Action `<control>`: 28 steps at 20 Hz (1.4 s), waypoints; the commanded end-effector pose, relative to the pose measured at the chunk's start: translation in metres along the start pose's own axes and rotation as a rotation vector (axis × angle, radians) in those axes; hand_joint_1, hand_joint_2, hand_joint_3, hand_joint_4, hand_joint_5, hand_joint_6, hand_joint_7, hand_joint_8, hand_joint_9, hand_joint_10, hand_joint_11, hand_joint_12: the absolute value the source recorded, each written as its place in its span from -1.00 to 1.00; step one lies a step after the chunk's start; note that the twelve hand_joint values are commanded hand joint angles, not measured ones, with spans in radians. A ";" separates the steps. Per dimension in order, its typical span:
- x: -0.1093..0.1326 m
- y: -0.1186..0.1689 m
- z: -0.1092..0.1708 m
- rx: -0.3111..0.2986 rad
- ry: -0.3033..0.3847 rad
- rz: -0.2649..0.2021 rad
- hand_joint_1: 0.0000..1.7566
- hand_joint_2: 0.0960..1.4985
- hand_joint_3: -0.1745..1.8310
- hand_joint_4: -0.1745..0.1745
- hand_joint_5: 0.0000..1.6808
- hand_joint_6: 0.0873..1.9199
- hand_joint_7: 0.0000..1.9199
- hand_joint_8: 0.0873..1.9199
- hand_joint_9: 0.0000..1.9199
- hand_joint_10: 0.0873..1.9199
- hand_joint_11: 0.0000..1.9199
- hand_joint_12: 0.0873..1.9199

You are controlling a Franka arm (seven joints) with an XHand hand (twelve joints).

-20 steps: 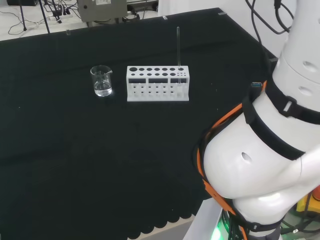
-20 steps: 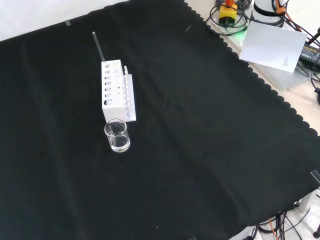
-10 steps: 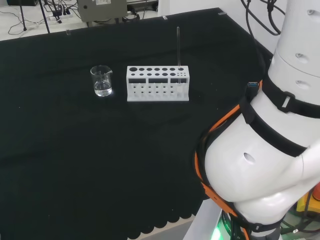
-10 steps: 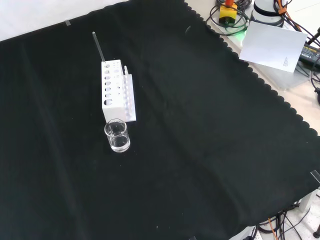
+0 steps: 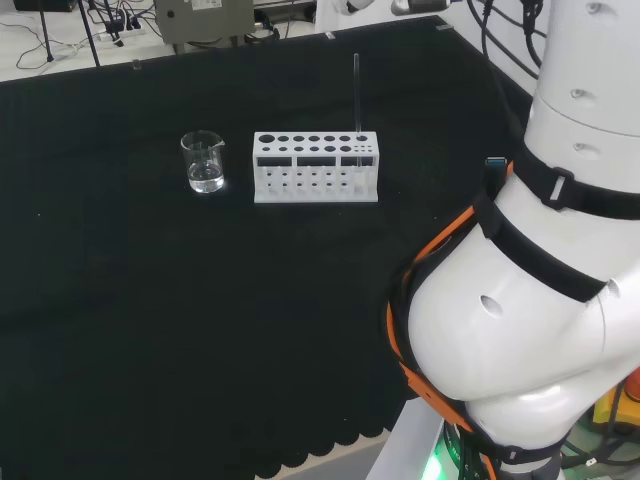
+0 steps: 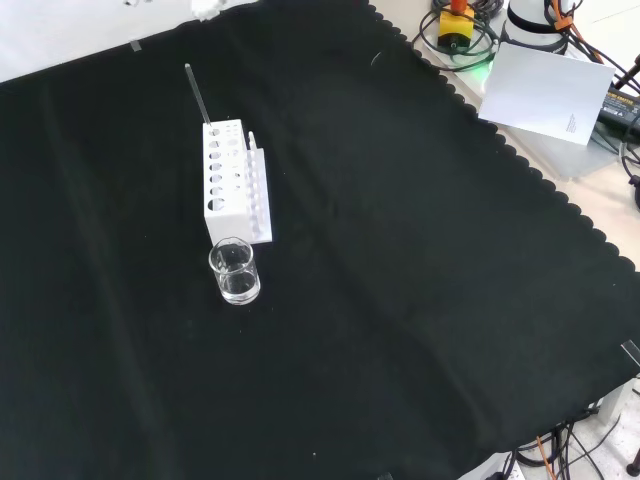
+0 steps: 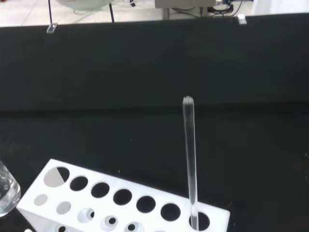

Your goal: Take the glass rod from the white test tube rack.

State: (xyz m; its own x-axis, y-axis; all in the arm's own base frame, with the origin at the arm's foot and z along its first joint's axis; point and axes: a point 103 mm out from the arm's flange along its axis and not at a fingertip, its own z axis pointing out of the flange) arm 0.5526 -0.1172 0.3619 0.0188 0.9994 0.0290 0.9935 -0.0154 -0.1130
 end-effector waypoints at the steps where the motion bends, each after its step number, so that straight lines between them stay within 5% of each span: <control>1: -0.005 0.008 0.020 0.010 0.011 0.003 -0.13 -0.05 -0.18 -0.92 -0.52 -0.97 -0.52 -0.15 -0.29 -0.25 -0.52 0.43; 9: -0.007 0.013 0.045 0.042 0.008 0.008 -0.12 -0.04 -0.18 -0.98 -0.49 -0.87 -0.43 -0.17 -0.15 -0.29 -0.47 0.41; 17: -0.011 0.018 0.069 0.082 0.012 0.012 -0.12 -0.04 -0.16 -1.00 -0.60 -0.46 -0.35 -0.17 -0.04 -0.26 -0.46 0.41; 28: -0.013 0.022 0.089 0.129 0.034 0.004 -0.09 -0.03 -0.15 -1.00 -0.60 -0.29 -0.24 -0.14 0.05 -0.21 -0.41 0.38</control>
State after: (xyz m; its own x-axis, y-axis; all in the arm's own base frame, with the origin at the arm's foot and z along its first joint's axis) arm 0.5643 -0.1272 0.2753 0.0295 0.9981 0.0539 0.9740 -0.0166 -0.2259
